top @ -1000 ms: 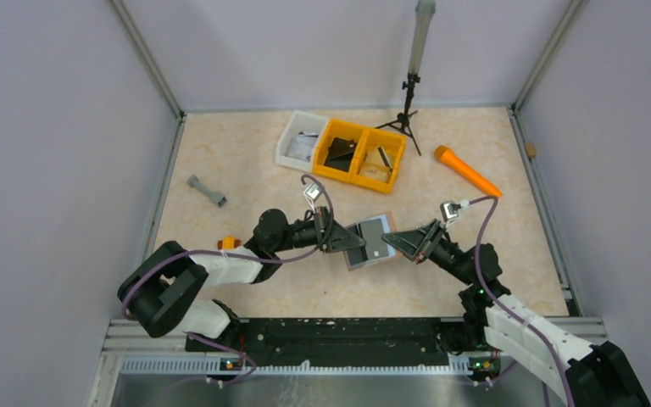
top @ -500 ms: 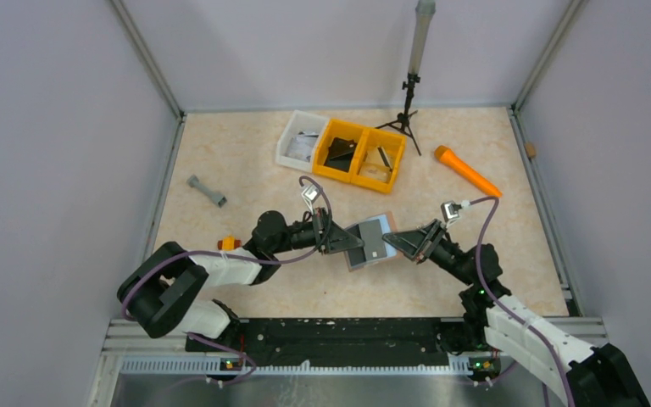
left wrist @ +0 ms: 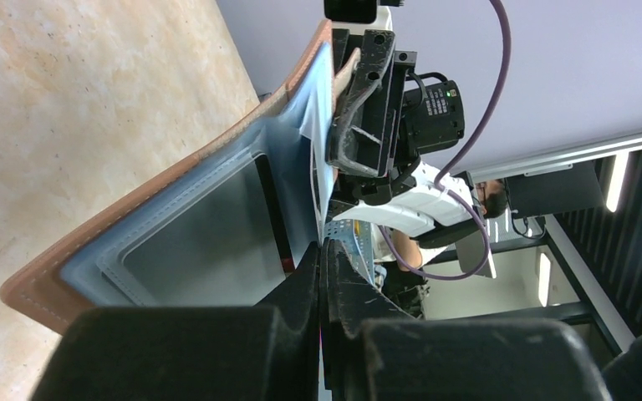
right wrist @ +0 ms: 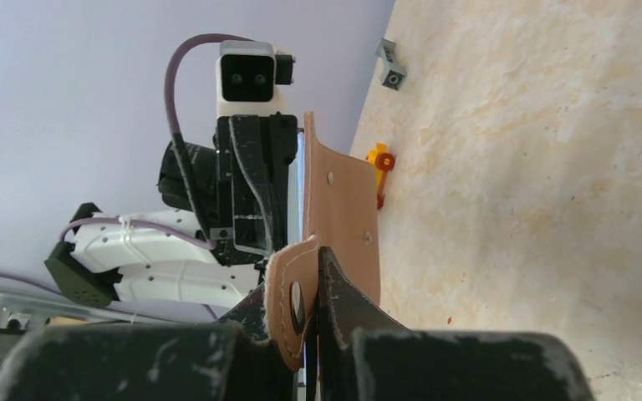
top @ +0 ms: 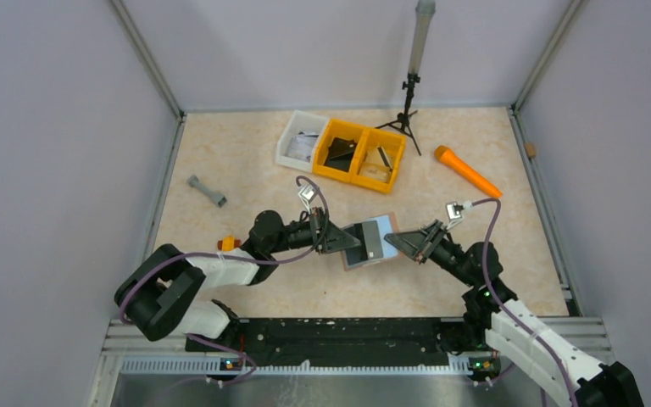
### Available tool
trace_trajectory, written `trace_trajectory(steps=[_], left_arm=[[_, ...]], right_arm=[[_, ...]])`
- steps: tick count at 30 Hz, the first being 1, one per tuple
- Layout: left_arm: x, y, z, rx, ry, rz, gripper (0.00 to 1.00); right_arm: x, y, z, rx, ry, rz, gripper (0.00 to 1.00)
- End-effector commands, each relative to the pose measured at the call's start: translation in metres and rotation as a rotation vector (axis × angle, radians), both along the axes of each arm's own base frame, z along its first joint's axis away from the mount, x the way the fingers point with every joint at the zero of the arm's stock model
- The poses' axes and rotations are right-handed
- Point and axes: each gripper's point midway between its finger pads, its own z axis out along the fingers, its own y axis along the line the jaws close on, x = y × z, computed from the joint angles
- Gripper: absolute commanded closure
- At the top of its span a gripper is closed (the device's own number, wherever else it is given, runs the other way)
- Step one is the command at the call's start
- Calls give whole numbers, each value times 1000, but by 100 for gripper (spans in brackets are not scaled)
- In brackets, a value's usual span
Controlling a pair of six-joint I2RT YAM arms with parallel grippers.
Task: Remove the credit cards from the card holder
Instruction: Remove the credit card from the card holder.
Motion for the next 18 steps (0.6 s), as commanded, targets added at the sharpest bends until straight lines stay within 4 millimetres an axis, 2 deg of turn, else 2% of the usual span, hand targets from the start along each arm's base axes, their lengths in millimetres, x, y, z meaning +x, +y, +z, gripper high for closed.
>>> trace_trajectory(steps=[1,7,12,18], left_arm=[[-5,2,12,-33,-63,-21,100],[-5,7,2,-19,-49,-8,100],[-3,20,-9,-14,-29,16,100],[4,32,-21,20,-16,52,100]], right_arm=[[7,-3,14,-16,-52,-37,100],[10,-10,13,12,-45,-86,100],[14,-24,16,1,-55,-173,100],[19,-41,7,-103,-51,-272,100]])
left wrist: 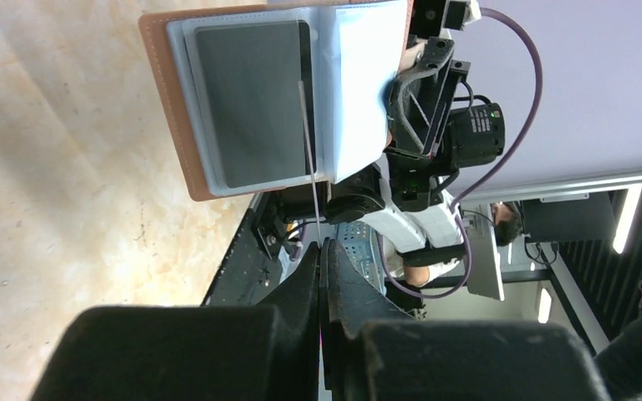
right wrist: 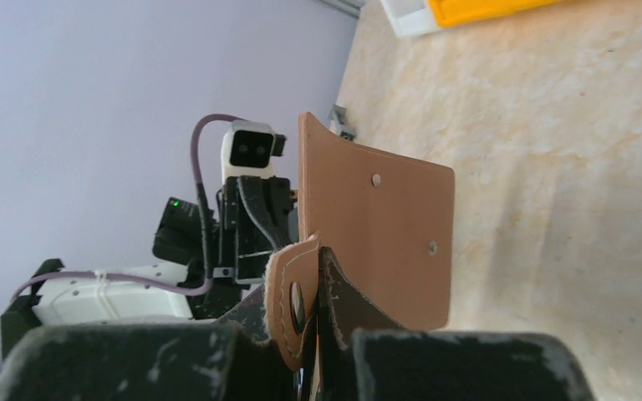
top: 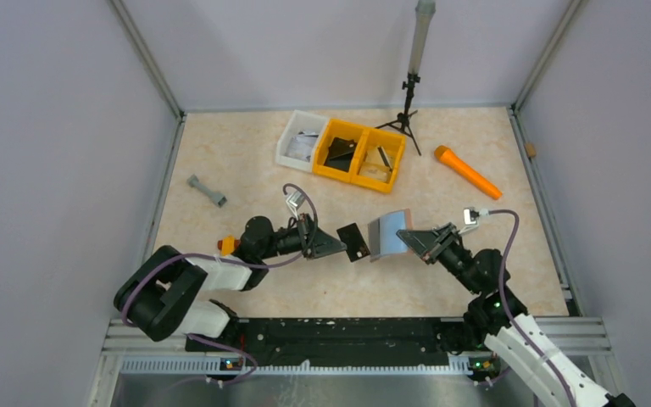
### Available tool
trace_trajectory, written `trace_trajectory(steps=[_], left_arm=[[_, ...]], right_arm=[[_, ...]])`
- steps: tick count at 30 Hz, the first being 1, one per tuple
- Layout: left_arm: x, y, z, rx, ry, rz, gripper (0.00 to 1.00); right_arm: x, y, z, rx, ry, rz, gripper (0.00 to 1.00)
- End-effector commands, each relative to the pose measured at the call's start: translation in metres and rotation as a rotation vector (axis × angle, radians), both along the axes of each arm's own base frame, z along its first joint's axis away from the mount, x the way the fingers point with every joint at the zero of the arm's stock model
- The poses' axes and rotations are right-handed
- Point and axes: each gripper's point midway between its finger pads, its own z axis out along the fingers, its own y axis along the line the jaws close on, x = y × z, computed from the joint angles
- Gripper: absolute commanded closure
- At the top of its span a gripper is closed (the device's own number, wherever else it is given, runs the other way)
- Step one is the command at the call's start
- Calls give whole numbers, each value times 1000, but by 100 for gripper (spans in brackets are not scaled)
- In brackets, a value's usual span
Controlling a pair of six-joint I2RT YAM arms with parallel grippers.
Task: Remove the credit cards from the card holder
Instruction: Remove the credit card from the card holder, then place the credit card in the storage box.
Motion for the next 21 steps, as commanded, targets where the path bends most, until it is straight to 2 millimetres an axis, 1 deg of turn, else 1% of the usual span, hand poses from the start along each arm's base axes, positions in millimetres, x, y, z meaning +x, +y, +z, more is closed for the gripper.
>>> trace_trajectory(steps=[1,3,5,8,10,13,16,21], left_arm=[[2,6,11,-16,-84,6,100],[8,7,7,12,-80,26,100],[16,7,4,51,-81,55,100],[38,6,-7,173,-67,127,100],[54,10,-10,234,-70,203,100],[80,16,-6,286,-91,321,100],[108,22,-2,308,-70,402,100],[154,22,17,278,-74,427,100]], right_arm=[[10,-17,10,-73,-26,-110,100],[12,-23,6,-122,-17,-140,100],[13,-31,6,-169,-22,-178,100],[16,-48,9,-240,-30,-259,100],[15,-59,14,-268,-43,-307,100],[14,-69,23,-273,-68,-351,100],[14,-73,28,-272,-82,-370,100],[14,-72,35,-264,-107,-373,100]])
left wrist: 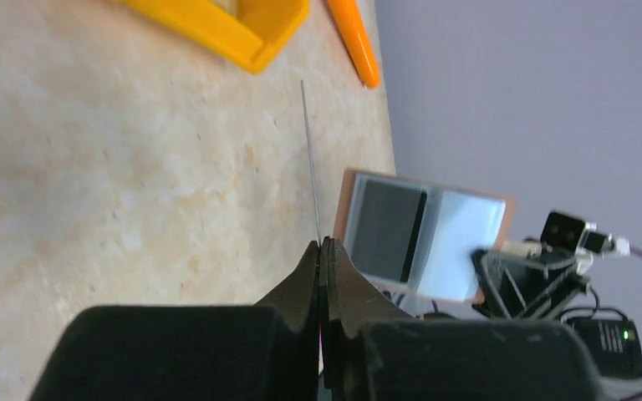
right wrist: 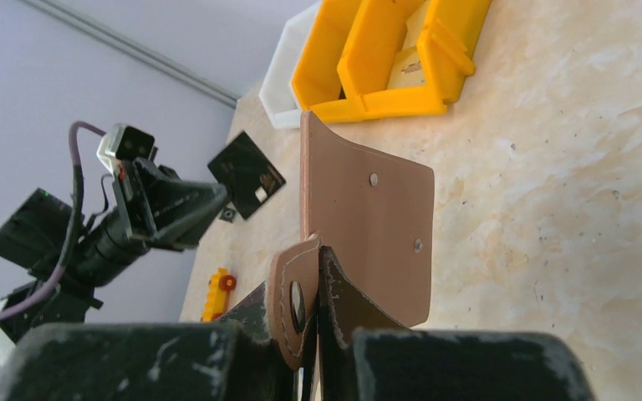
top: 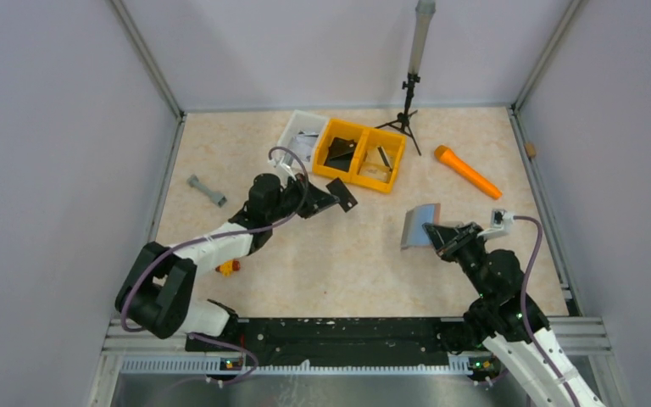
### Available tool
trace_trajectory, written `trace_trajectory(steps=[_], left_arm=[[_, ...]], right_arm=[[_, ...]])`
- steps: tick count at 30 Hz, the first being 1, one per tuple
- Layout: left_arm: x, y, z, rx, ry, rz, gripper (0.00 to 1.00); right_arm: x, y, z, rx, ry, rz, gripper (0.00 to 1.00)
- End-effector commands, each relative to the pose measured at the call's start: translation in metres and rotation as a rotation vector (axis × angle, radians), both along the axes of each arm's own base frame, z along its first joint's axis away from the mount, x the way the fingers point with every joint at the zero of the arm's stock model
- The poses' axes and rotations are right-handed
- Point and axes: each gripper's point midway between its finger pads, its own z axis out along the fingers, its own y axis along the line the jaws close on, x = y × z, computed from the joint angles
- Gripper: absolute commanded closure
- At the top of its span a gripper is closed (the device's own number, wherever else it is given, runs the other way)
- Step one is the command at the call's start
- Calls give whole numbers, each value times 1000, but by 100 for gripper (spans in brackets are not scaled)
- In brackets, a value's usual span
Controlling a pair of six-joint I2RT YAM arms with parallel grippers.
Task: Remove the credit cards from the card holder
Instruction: Place the credit card in the storage box.
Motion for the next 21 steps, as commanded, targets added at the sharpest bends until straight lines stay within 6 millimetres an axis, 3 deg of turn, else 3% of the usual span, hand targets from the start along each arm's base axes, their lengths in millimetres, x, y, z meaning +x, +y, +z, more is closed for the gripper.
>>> trace_trajectory(steps=[1,6,12,16,21], left_arm=[[51,4,21,4,-49,62,100],[105,6,34,-20,-50,119,100],[160,6,24,-122,16,210,100],[185,-1,24,-196,58,245,100],[209,7,9,-240,109,373,100]], right_arm=[[0,-8,32,9,-90,-33,100],[0,-9,38,7,-108,-36,100],[1,-7,39,15,-118,-29,100],[1,-6,39,23,-122,-26,100],[1,-4,36,33,-117,-16,100]])
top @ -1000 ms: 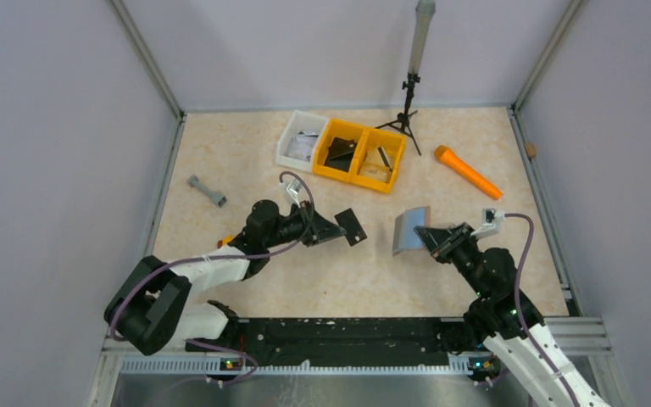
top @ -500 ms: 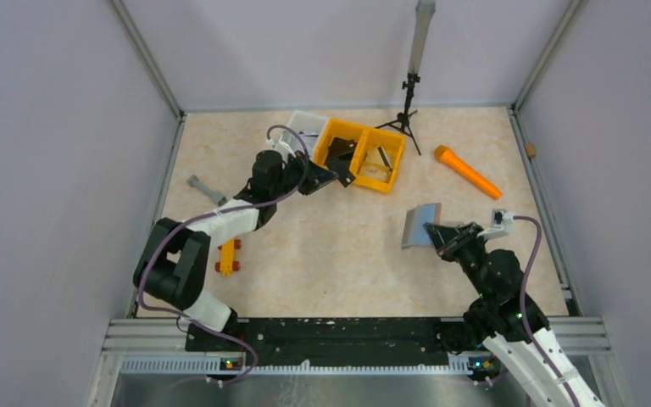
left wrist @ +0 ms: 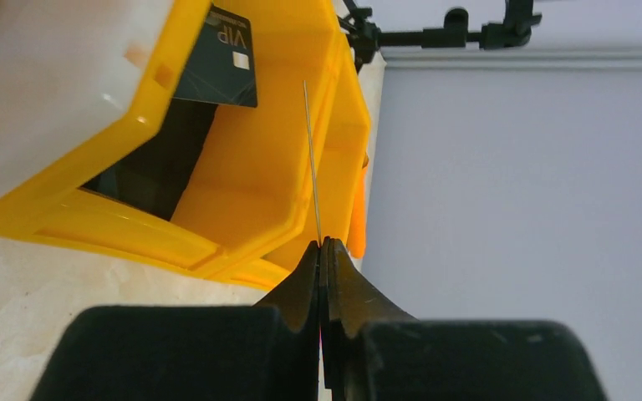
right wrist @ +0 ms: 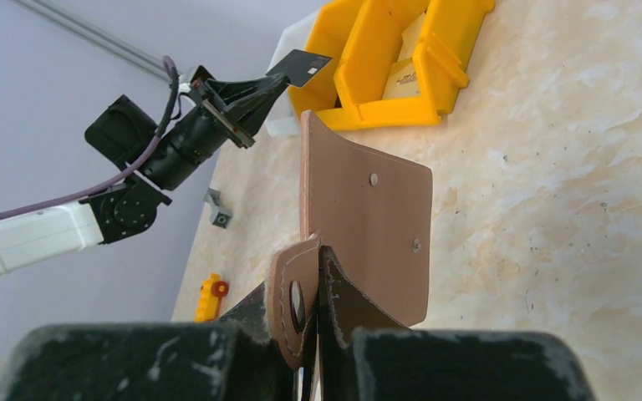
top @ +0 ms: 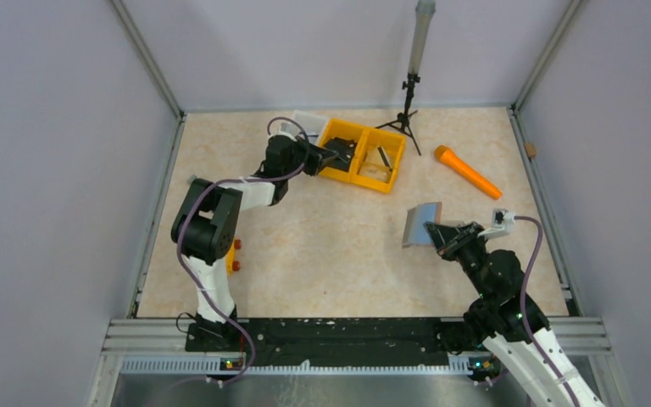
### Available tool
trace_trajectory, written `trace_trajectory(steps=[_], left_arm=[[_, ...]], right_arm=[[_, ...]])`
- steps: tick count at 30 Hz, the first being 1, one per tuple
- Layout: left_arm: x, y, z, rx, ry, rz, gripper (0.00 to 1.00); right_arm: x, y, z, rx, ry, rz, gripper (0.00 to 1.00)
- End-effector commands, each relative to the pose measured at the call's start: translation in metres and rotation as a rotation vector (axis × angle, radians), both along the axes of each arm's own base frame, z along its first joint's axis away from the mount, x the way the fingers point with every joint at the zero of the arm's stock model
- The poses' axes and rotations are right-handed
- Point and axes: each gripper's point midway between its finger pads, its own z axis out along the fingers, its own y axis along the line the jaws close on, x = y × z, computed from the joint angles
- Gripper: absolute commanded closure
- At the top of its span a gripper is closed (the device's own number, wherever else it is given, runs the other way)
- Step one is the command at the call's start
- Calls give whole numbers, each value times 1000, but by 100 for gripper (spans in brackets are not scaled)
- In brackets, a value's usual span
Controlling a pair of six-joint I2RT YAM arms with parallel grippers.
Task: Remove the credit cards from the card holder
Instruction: Place the credit card in the storage box.
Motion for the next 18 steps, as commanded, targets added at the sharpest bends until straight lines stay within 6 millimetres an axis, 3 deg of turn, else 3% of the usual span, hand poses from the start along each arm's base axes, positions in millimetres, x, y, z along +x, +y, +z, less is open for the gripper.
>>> trace_trajectory(steps=[1,9,18], left_arm=[[30,5,28,-103,-45,132,100],[51,3,15,-187,-5,201,100],[77,-7,2,-144,29,205,100]], right_arm=[[-1,1,36,64,-102,6,100],[-2,3,36,75,-103,17,100],[-4,0,40,68,-108,7,100]])
